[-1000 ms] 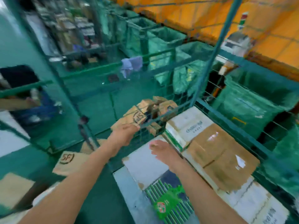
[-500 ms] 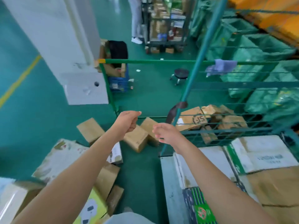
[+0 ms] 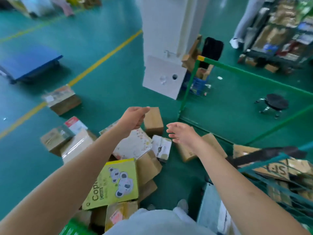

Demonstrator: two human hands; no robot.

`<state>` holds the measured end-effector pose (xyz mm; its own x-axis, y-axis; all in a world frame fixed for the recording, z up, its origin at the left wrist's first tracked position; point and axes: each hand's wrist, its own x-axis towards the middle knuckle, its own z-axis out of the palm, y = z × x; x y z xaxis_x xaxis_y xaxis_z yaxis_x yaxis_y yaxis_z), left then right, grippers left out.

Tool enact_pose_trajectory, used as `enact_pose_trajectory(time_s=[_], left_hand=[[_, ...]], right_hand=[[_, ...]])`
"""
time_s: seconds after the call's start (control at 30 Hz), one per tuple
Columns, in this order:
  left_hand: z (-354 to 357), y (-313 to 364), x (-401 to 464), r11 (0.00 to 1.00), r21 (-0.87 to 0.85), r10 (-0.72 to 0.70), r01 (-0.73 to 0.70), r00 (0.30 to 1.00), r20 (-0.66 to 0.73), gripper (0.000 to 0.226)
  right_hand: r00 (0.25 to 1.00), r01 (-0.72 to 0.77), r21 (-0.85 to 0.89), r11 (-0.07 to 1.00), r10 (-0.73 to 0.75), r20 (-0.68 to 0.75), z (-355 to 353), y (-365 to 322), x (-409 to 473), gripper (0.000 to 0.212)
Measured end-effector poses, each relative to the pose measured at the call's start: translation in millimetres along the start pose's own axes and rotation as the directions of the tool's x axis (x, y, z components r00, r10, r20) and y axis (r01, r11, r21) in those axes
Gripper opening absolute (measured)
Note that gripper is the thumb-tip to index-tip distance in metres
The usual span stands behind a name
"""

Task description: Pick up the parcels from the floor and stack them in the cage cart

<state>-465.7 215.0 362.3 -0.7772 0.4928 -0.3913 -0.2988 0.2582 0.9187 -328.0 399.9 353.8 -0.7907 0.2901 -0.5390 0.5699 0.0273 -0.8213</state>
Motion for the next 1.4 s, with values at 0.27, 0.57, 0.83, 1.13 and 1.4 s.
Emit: enact_pose_trajectory(time_s=[0.27,0.57,0.83,1.13,1.4], left_hand=[[-53.0,-20.4,-1.0,0.997,-0.027,-0.076,0.074,0.992,-0.098,0.045],[-67.1,-17.1,43.8,0.986,-0.083,-0.148,0.143,0.988,-0.05,0.044],[-66.9,-49.2,96.3,0.959,-0.181,-0.26,0.218,0.931,-0.256,0.013],[-91.3,-155.2,107.9,0.887,-0.359,-0.431,0.292,0.801,-0.415,0.014],[-126.3,-289.7,125.8,0.833,-0.403,-0.537,0.378,0.727,-0.428,0.014]], right_hand=[[0.967,0.06,-0.174,0.983,-0.014,0.253,47.2,-38.4,71.5,0.018],[0.873,0.098,-0.296,0.95,0.061,0.483,51.0,-65.1,174.5,0.027],[0.801,0.105,-0.42,0.901,0.174,0.573,60.7,-51.4,257.3,0.022],[0.74,0.102,-0.551,0.828,0.307,0.598,128.0,2.6,311.1,0.015],[0.702,0.095,-0.659,0.746,0.419,0.576,196.6,104.2,366.6,0.013]])
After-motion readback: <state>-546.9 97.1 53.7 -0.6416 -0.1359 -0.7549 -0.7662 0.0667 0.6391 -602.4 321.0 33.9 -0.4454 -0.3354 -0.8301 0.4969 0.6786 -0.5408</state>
